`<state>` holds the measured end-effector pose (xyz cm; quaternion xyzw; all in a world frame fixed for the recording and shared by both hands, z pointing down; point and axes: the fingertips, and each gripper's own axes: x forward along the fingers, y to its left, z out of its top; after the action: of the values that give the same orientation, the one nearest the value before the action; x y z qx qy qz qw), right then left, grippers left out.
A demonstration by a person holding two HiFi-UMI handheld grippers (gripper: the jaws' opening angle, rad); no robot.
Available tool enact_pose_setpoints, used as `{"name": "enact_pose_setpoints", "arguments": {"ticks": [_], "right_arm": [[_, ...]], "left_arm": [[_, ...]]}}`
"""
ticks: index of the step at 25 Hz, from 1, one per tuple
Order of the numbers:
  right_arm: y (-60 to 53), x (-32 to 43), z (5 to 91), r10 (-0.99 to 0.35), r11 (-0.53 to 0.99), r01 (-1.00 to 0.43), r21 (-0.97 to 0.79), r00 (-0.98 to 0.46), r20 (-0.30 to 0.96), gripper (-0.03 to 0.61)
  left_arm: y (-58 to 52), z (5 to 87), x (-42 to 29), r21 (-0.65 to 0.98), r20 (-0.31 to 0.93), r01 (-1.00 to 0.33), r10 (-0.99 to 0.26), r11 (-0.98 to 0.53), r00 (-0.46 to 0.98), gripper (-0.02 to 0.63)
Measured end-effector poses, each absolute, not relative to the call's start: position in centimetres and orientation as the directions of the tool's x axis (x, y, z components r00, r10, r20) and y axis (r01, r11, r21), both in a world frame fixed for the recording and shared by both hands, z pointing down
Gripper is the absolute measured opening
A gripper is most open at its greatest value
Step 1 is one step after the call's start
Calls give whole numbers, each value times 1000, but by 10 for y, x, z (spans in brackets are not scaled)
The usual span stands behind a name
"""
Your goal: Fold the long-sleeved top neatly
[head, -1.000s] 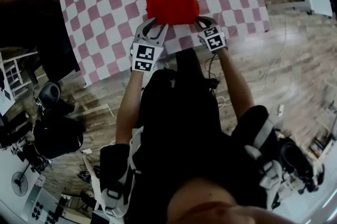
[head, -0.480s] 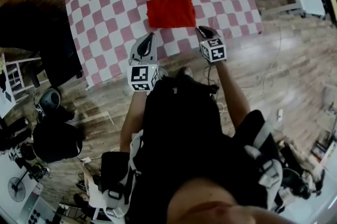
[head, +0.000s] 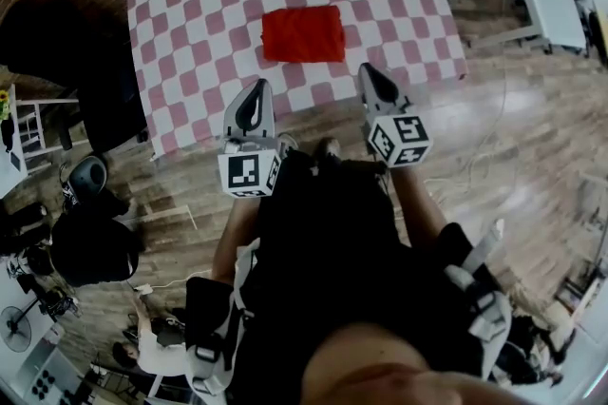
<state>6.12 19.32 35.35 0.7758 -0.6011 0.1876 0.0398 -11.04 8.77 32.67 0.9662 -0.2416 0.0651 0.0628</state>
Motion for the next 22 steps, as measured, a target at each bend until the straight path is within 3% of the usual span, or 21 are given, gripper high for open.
{"name": "enact_pose_setpoints", "arguments": {"ticks": [7,22], "right_arm": [[222,40,299,-953,-223,-959,-176,176,247,9],[229,47,300,-948,-237,-959,-154,194,254,9]], "left_arm": [[101,296,-112,76,117,-546,-536,-834,836,8],[113,294,-99,88,124,-559,-548,-824,827,8]]}}
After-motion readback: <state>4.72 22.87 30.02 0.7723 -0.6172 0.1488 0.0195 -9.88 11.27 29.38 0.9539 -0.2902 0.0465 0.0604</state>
